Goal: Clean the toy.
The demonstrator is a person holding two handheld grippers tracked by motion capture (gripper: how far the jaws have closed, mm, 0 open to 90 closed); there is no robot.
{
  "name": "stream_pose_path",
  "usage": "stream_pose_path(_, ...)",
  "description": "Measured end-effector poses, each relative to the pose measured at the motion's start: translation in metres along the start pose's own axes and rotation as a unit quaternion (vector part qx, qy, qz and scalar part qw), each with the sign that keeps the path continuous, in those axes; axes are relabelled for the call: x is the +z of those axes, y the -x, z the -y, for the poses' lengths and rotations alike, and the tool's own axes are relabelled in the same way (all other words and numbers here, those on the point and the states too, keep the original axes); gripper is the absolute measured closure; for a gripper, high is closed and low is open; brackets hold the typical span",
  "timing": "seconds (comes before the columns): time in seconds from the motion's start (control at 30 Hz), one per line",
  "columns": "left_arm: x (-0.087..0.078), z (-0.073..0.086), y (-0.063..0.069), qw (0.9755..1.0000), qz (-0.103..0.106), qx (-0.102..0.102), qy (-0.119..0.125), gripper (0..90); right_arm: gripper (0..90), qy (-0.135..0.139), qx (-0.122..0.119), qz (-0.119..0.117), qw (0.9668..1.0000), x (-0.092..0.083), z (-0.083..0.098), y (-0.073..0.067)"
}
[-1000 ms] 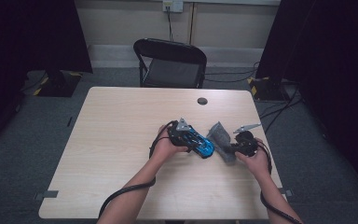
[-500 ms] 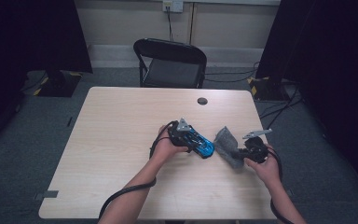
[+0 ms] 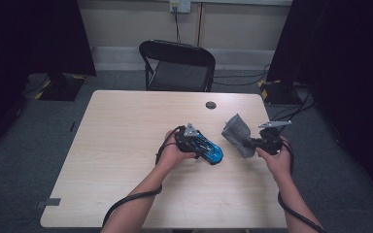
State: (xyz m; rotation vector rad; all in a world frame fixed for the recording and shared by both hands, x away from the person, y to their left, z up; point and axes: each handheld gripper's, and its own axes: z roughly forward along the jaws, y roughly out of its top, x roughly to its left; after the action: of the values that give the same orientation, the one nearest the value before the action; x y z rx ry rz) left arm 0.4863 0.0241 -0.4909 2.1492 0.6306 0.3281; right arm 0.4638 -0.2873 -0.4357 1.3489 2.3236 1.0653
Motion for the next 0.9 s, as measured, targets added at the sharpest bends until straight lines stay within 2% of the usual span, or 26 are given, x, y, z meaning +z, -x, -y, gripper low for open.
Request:
stream_pose_path(0.37,0.000,0.001,0.001,1.0000,0.000,0.000,0.004,22.7,74.2,-0.014,-0.021,-0.003,0.9997,0.031,-0.030,-0.011)
stream_pose_path(0.9,0.001,0.002,0.001,0.9999,0.002,0.003,0.011,22.0,73.9,-0.033,-0.040,-0.005,0.9986,0.071,-0.046,-0.021)
